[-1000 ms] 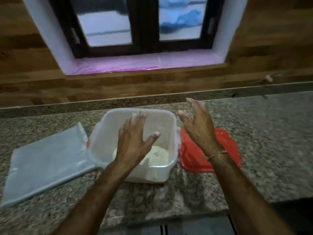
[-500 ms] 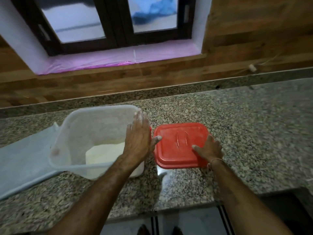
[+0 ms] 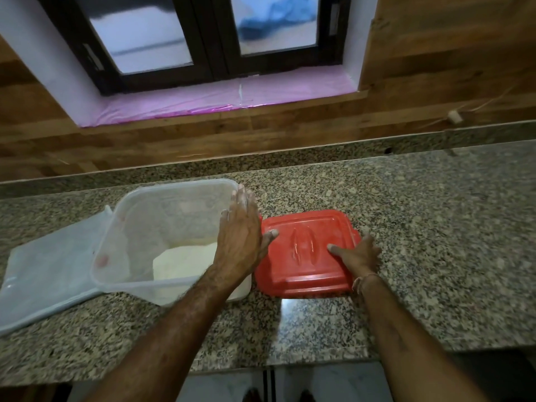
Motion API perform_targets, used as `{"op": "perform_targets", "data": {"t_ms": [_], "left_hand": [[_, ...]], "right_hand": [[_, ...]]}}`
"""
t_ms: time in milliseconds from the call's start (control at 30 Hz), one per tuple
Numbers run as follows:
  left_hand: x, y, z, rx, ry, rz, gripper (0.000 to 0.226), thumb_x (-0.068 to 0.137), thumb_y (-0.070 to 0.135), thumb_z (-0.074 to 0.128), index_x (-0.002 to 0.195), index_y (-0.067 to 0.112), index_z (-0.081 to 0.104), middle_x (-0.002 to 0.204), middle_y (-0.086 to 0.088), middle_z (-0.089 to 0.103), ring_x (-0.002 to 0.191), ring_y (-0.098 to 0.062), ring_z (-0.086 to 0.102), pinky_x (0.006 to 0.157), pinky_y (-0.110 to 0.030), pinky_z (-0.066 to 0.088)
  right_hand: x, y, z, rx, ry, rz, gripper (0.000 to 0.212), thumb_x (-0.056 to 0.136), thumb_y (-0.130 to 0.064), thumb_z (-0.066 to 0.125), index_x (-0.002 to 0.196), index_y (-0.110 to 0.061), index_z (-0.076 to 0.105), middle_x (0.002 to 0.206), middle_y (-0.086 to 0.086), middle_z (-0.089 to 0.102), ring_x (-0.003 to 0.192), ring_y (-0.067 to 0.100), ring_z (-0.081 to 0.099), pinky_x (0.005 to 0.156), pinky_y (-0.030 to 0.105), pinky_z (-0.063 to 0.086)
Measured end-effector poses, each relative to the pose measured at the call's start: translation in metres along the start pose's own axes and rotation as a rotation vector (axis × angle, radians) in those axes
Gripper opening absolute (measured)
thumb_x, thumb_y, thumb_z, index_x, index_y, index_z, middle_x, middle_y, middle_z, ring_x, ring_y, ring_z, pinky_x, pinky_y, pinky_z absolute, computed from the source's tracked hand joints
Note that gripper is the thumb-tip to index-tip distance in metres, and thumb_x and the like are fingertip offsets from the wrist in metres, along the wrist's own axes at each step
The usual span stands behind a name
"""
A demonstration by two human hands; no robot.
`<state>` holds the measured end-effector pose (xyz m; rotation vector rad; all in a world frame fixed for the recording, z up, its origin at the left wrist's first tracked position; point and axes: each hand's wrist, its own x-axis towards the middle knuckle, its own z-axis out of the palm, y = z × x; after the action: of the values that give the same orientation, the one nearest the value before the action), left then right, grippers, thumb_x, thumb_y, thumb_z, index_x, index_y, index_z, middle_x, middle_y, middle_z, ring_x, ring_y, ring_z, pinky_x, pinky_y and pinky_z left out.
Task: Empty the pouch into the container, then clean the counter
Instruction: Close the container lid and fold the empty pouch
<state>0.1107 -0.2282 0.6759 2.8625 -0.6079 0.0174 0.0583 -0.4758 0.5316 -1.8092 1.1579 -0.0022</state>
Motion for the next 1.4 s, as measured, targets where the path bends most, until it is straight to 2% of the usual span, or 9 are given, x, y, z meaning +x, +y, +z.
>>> {"op": "perform_targets", "data": {"t_ms": [133,400,533,667,767,1000,1133,1267,1400], "left_hand": [[0.001,-0.003,0.003,-0.013,0.017,0.017,0.098,0.097,0.061,0.049,0.162,0.005,0.003,0.171,-0.016,-0.007,0.159,-0.029,-0.004,0.127,-0.052,0.014],[0.004,-0.01,-0.003,-0.17,-0.052,0.02,0.115,0.08,0.087,0.013,0.163,0.009,0.001,0.171,-0.015,-0.005,0.159,-0.027,-0.005,0.126,-0.057,0.003],[0.003,-0.009,-0.039,-0.646,-0.029,-0.051,0.095,0.094,0.077,0.033,0.164,0.021,0.003,0.172,-0.006,0.005,0.158,-0.023,0.006,0.126,-0.057,0.01],[0.015,-0.031,-0.083,-1.14,0.024,-0.096,0.094,0.088,0.071,0.059,0.162,0.033,0.017,0.164,-0.004,0.035,0.142,-0.023,0.048,0.114,-0.051,0.043],[0.012,-0.078,-0.107,-1.185,0.22,-0.163,0.09,0.078,0.068,0.069,0.154,0.031,0.037,0.142,0.0,0.06,0.119,-0.017,0.066,0.1,-0.046,0.057],[-0.038,-0.22,-0.096,-0.926,0.269,-0.426,0.079,0.072,0.081,0.058,0.137,0.036,0.055,0.129,0.002,0.068,0.117,-0.025,0.065,0.104,-0.052,0.05],[-0.05,-0.259,-0.076,-0.97,0.152,-0.546,0.097,0.067,0.089,0.056,0.149,0.04,0.041,0.144,0.0,0.059,0.126,-0.029,0.059,0.108,-0.054,0.047],[-0.054,-0.26,-0.072,-1.079,0.092,-0.506,0.082,0.077,0.076,0.061,0.146,0.034,0.046,0.135,-0.002,0.064,0.114,-0.025,0.066,0.1,-0.05,0.055],[-0.048,-0.26,-0.078,-1.051,0.039,-0.482,0.092,0.08,0.074,0.058,0.158,0.034,0.029,0.156,-0.007,0.047,0.133,-0.031,0.055,0.11,-0.052,0.047]], "right_hand": [[-0.008,0.001,-0.014,0.395,-0.109,0.027,0.089,0.077,-0.02,0.086,0.15,-0.027,0.037,0.117,0.004,0.06,0.081,0.019,0.064,0.065,0.037,0.059],[-0.015,-0.012,-0.065,0.884,-0.162,0.004,0.067,0.079,-0.014,0.083,0.141,-0.024,0.057,0.126,0.011,0.07,0.103,0.032,0.072,0.062,0.039,0.063],[-0.04,-0.045,-0.089,0.936,-0.213,-0.112,0.053,0.082,-0.023,0.081,0.132,-0.026,0.065,0.123,0.01,0.074,0.112,0.031,0.071,0.08,0.045,0.061],[-0.085,-0.099,-0.09,0.882,-0.329,-0.289,0.048,0.087,-0.02,0.075,0.134,-0.024,0.064,0.125,0.01,0.074,0.113,0.029,0.072,0.093,0.049,0.058],[-0.13,-0.139,-0.066,0.789,-0.38,-0.388,0.047,0.088,-0.017,0.076,0.133,-0.021,0.064,0.12,0.009,0.075,0.107,0.028,0.074,0.085,0.045,0.062],[-0.209,-0.174,0.044,0.537,-0.254,-0.533,0.032,0.085,-0.023,0.079,0.115,-0.025,0.067,0.111,0.004,0.076,0.098,0.02,0.075,0.084,0.037,0.062],[-0.223,-0.167,0.088,0.355,-0.115,-0.556,0.051,0.083,-0.042,0.076,0.128,-0.022,0.063,0.112,-0.003,0.073,0.099,0.016,0.072,0.084,0.037,0.061],[-0.217,-0.155,0.102,0.187,-0.048,-0.52,0.083,0.071,-0.067,0.065,0.142,-0.027,0.051,0.13,0.0,0.067,0.113,0.023,0.067,0.097,0.05,0.057],[-0.228,-0.155,0.107,-0.007,0.015,-0.555,0.08,0.086,-0.06,0.052,0.153,-0.019,0.039,0.146,0.009,0.055,0.131,0.031,0.056,0.108,0.051,0.048]]}}
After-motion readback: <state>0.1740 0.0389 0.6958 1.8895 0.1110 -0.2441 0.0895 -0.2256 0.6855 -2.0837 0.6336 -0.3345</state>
